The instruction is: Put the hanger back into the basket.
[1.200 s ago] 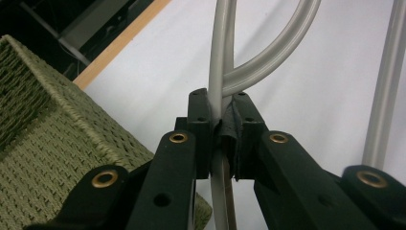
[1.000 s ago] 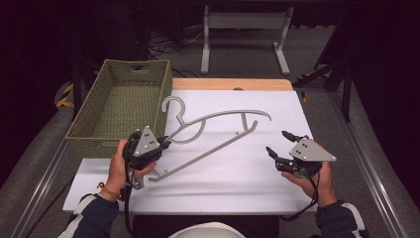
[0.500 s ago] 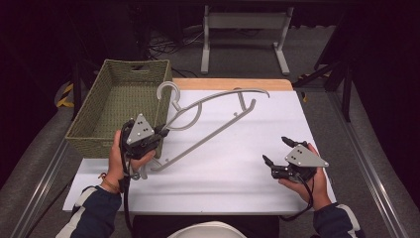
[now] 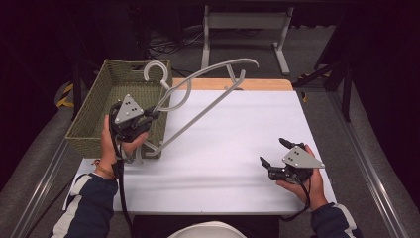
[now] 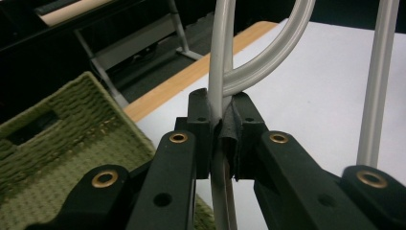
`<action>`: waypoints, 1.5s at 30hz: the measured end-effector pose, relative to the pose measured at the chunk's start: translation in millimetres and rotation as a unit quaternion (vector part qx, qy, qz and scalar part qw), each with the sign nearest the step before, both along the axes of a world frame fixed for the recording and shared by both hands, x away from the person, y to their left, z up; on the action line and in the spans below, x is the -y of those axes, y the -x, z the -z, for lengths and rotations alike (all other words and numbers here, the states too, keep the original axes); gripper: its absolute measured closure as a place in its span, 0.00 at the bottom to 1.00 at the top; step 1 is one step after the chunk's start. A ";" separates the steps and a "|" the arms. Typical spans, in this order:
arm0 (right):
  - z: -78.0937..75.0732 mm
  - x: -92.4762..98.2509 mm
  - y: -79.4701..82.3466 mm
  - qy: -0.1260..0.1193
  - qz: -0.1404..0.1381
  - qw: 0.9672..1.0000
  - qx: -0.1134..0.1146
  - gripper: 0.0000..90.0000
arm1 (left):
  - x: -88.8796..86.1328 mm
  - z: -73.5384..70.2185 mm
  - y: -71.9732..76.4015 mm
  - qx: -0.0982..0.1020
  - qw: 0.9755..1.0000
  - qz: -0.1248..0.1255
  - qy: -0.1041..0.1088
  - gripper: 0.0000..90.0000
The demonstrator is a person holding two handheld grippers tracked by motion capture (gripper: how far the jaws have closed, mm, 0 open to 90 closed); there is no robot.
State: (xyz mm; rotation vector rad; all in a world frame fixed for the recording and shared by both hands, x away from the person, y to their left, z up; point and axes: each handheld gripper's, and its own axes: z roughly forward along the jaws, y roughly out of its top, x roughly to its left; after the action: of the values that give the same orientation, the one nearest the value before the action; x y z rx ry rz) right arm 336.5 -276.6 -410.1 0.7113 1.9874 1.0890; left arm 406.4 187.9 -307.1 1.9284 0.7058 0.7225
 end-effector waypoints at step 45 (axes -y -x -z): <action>12.0 -10.3 -5.1 0.036 -0.012 0.999 -0.030 0.17 | -101.0 44.3 -123.9 -0.144 0.975 -0.160 -0.054 0.91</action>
State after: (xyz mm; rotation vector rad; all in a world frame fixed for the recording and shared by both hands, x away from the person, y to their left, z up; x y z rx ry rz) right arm 341.5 -266.3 -422.1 0.6910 2.0797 1.0163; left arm 530.3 288.9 -351.5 2.0654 1.1990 0.6931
